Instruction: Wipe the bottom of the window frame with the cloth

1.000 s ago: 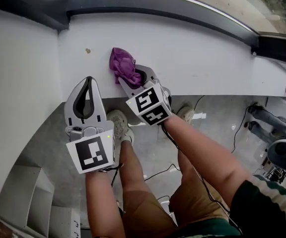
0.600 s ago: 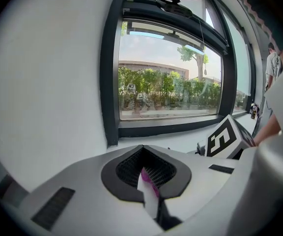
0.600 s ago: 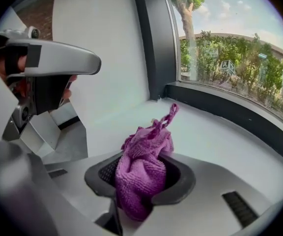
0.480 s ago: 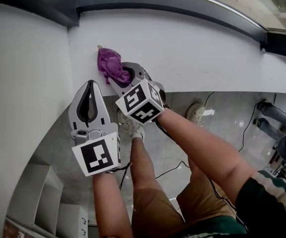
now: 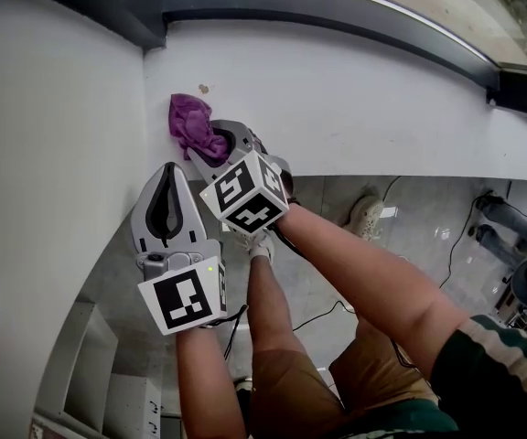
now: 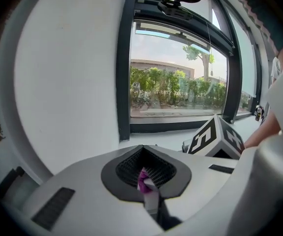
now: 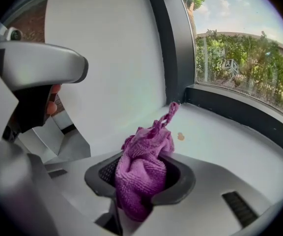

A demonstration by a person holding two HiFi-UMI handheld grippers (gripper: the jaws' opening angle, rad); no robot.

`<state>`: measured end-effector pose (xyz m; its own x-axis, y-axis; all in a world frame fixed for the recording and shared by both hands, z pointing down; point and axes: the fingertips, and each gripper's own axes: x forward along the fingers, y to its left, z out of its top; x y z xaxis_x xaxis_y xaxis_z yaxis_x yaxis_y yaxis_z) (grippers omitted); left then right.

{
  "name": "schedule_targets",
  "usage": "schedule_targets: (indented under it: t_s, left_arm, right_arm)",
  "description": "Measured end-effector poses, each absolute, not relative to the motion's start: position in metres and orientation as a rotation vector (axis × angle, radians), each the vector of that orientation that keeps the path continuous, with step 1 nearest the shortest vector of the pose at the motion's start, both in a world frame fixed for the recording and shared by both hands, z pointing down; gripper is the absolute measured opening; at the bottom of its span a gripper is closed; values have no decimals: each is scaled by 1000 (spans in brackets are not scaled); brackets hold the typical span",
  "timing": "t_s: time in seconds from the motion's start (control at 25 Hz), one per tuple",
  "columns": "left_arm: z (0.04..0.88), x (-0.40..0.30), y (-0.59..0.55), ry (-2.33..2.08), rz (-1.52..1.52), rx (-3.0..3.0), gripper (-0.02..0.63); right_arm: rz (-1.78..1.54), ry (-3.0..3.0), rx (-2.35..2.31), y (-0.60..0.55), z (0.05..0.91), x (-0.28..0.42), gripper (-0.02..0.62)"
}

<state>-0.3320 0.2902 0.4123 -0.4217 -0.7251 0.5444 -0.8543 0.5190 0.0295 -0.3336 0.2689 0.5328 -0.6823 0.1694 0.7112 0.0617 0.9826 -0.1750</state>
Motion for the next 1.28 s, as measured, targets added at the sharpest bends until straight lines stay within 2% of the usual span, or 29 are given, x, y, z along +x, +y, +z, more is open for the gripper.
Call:
schedule_targets:
  t_s: [0.36,0.6,0.92,1.28]
  left_arm:
    - [414,-346,301,-2252,360,1280,6]
    - [395,-346,290,-2258,368,1320,5]
    - [331,-323,264,-2280,392,1392,6]
    - [210,-271,232,-2270,248,1514,6]
  right_arm:
    - [160,-2343,-172,280,532,-348,149]
    - [187,-2447,-196,272,493,-347,149]
    - [206,-2509,-176,237,415,-322,149]
    - [205,-2646,-237,208,260,-260,149]
